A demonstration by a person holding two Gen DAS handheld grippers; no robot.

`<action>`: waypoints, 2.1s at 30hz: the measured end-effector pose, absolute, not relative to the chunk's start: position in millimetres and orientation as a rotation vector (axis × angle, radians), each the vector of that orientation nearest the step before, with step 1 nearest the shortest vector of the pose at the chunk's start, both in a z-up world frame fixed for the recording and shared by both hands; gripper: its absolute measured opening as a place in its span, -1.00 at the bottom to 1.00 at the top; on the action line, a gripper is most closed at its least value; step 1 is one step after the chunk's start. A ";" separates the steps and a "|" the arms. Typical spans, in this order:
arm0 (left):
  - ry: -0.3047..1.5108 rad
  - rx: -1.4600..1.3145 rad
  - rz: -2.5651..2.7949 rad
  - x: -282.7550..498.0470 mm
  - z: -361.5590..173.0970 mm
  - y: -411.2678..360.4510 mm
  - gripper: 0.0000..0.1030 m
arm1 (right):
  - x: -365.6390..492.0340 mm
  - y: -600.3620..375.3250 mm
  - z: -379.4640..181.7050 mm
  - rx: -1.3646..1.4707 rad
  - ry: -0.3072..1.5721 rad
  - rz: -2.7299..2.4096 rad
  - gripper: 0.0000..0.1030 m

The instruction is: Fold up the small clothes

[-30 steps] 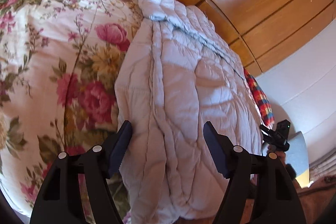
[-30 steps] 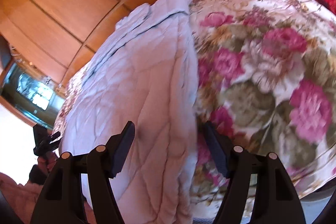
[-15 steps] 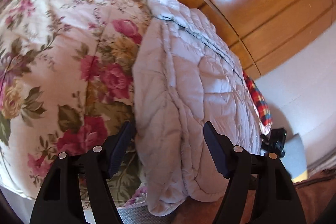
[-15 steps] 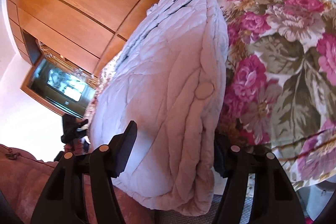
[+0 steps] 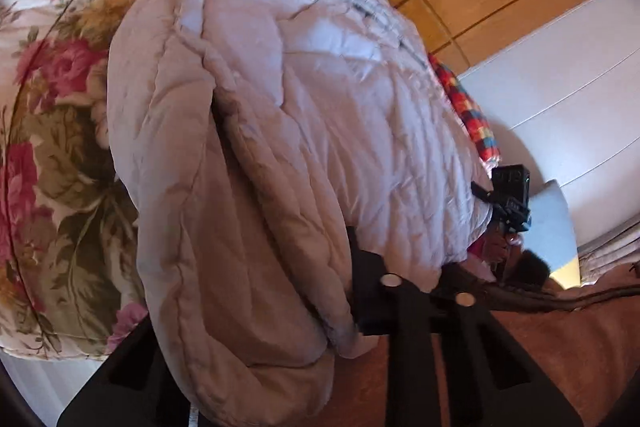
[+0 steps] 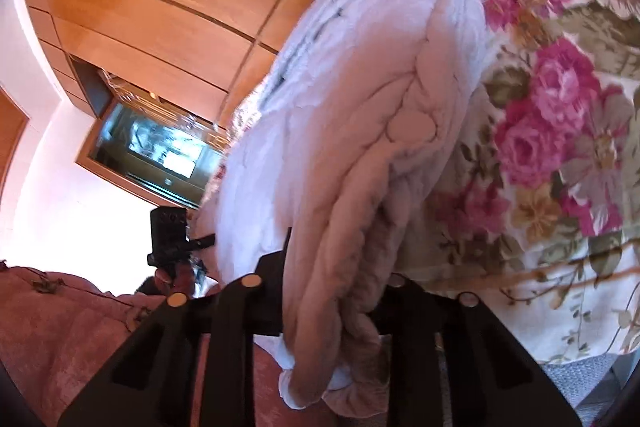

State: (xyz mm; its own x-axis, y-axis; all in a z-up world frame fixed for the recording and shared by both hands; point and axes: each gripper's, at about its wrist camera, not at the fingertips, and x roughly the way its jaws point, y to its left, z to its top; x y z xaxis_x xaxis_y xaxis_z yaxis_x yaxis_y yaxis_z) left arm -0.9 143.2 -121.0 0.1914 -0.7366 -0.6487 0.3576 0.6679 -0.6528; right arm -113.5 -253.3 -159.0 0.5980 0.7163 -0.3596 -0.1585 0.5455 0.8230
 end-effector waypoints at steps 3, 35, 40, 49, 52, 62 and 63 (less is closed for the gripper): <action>1.049 -0.469 -0.856 -3.7 -97.1 152.6 -0.70 | -118.9 -260.6 -137.5 0.863 0.663 0.613 -0.66; 0.804 -1.085 -1.040 57.9 -39.7 192.0 -0.66 | -118.1 -318.7 -72.5 1.152 0.305 0.690 -0.46; 0.870 -1.090 -0.951 116.8 -57.9 184.2 -0.66 | -56.6 -338.1 -88.9 1.276 0.360 0.608 -0.45; 0.954 -1.217 -0.825 179.6 -97.7 179.6 -0.66 | 5.3 -365.8 -132.0 1.470 0.422 0.472 -0.41; 0.975 -1.236 -0.775 197.9 -107.6 177.3 -0.46 | 17.7 -373.5 -142.5 1.529 0.405 0.438 0.07; 0.789 -1.183 -0.626 208.3 -68.9 202.6 0.61 | 18.1 -374.8 -76.7 1.081 0.384 0.219 0.52; 0.804 -1.073 -0.593 209.9 -59.9 198.6 0.61 | 22.9 -368.4 -64.5 0.969 0.425 0.181 0.52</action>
State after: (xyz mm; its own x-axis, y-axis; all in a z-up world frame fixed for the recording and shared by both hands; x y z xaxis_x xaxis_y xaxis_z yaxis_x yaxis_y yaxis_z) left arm 209.9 198.6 -59.9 0.5840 -0.7619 -0.2801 0.0428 0.3735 -0.9266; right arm 22.9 -368.4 -64.5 0.9034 0.3346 -0.2683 0.0389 0.5590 0.8282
